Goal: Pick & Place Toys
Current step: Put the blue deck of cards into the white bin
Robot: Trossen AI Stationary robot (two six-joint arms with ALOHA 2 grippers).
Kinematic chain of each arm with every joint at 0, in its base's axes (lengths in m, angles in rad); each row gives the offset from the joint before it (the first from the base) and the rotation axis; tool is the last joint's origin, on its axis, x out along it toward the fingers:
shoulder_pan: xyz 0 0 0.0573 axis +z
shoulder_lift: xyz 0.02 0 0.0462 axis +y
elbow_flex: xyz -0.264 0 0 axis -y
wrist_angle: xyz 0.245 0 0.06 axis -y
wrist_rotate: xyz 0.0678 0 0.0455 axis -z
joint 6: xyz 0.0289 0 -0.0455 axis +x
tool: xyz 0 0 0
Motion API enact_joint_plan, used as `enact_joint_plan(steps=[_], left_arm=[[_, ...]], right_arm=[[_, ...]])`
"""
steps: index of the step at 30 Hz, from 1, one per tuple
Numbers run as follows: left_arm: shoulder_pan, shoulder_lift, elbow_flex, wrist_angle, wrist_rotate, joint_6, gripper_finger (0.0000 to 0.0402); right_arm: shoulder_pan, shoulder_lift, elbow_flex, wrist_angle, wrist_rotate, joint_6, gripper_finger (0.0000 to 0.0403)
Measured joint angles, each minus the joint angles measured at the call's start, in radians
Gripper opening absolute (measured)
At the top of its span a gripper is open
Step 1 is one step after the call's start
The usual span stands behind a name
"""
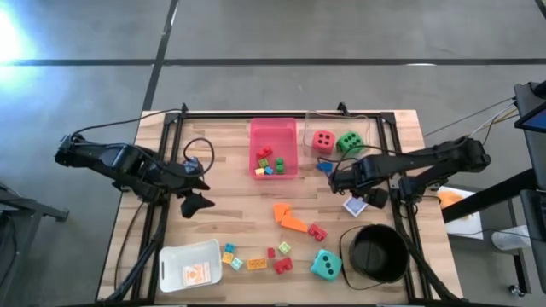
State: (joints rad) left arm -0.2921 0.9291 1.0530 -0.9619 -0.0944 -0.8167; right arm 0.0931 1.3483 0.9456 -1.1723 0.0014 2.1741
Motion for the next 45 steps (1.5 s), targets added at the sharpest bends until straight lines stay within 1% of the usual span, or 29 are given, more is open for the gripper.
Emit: enact_joint_plan(steps=[9,19,22,28,33,40,45], left_arm=[[0.0,0.0,0.01,0.001,0.018,-0.048,0.0347],[0.0,0.0,0.01,0.001,0.036,-0.096,0.0347],[0.0,0.0,0.01,0.001,0.036,-0.101,0.0347],[0.0,0.0,0.01,0.001,0.036,-0.109,0.0347],[0.0,0.0,0.01,0.001,0.036,-0.121,0.0347],[0.0,0.0,0.01,0.002,0.036,-0.123,0.0347],[0.001,0.0,0.01,0.002,0.036,-0.123,0.0347]], right_arm=[[0.008,0.0,-0.098,0.04,-0.022,0.026,0.0366],[0.008,0.002,-0.196,0.15,-0.034,0.028,0.0366],[0.008,0.001,-0.22,0.164,-0.037,0.056,0.0366],[0.008,0.002,-0.256,0.222,-0.038,0.085,0.0366],[0.007,0.002,-0.281,0.227,-0.075,0.098,0.0366],[0.007,0.002,-0.304,0.254,-0.078,0.098,0.0366],[0.005,0.002,-0.327,0.324,-0.078,0.097,0.0366]])
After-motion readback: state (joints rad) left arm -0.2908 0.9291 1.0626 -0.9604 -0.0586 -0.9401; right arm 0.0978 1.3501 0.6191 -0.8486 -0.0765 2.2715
